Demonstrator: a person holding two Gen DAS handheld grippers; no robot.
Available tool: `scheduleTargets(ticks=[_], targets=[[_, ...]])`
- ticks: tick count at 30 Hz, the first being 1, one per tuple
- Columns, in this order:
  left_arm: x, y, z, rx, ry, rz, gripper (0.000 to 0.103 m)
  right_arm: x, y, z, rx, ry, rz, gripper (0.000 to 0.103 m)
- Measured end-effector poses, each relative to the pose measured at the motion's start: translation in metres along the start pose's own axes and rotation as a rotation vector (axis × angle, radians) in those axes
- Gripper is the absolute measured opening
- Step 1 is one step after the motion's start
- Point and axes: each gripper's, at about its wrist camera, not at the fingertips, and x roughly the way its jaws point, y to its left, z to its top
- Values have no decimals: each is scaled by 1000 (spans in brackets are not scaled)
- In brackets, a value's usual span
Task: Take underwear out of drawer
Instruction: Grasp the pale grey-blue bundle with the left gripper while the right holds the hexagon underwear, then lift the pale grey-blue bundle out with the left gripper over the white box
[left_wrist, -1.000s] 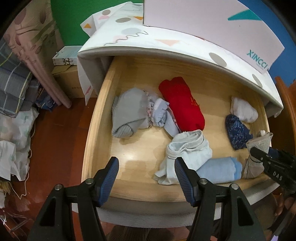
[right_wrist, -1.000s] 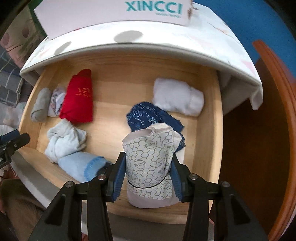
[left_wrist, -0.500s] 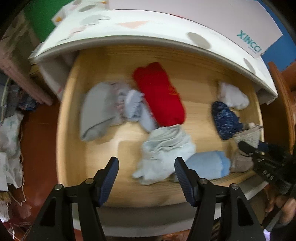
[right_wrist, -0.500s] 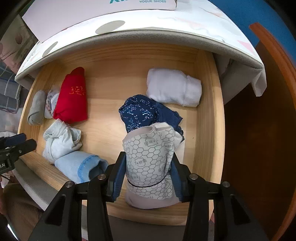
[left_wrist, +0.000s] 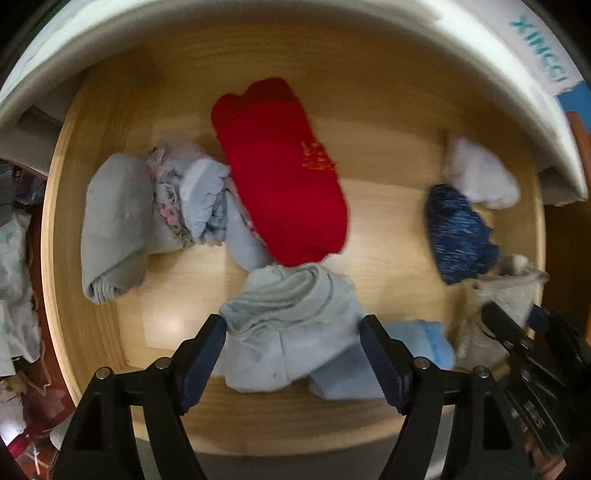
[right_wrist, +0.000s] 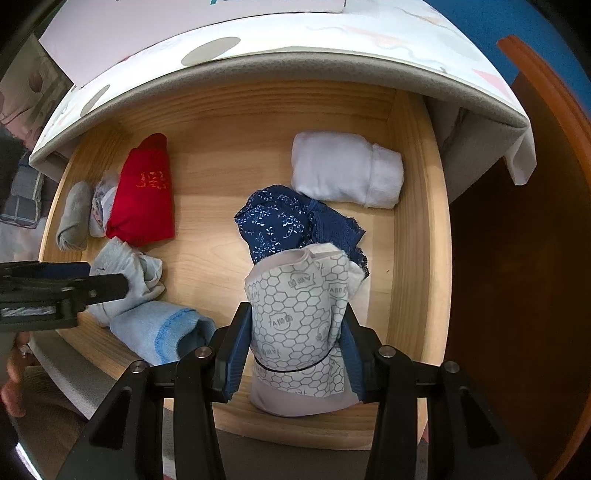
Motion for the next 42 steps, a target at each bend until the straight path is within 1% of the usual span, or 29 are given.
scheduleTargets(ticks=[3, 5, 7, 12, 15, 17, 18, 19, 21, 28, 31, 37, 38, 40, 42], targets=[[10, 3, 4, -30, 32, 8, 78, 0, 0, 0, -1, 2, 1, 42], [18, 6, 6, -44, 57, 26, 78, 0, 1, 0, -4, 3, -1, 42], [22, 9, 7, -49, 64, 53, 82, 0, 1, 0, -4, 5, 1, 42], [27, 22, 5, -65, 80, 54, 83, 0, 1, 0, -2, 8, 2, 42], [27, 36, 2, -94, 85, 32, 83, 0, 2, 0, -1, 9, -1, 42], [28, 41, 1, -103, 91, 27, 81, 0, 3, 0, -4, 8, -5, 42], [28, 43, 0, -103, 90, 25, 78, 0, 3, 0, -5, 8, -6, 42], [28, 46, -2, -101, 90, 7, 65, 0, 3, 0, -4, 8, -5, 42], [29, 44, -6, -99, 84, -5, 62, 0, 3, 0, -2, 9, -4, 42], [18, 43, -20, -60, 40, 20, 48, 1, 4, 1, -9, 11, -14, 42], [12, 43, -25, -48, 21, 33, 47, 1, 5, 1, -10, 12, -16, 42], [-5, 48, -37, -36, -13, 11, 47, 2, 6, 2, -14, 14, -22, 42], [-14, 47, -33, -35, -18, 10, 47, 2, 6, 2, -15, 14, -23, 42], [-23, 48, -35, -29, -32, -2, 47, 2, 6, 1, -15, 16, -24, 42], [-29, 40, -35, -25, -45, -8, 47, 2, 6, 1, -15, 15, -24, 42]])
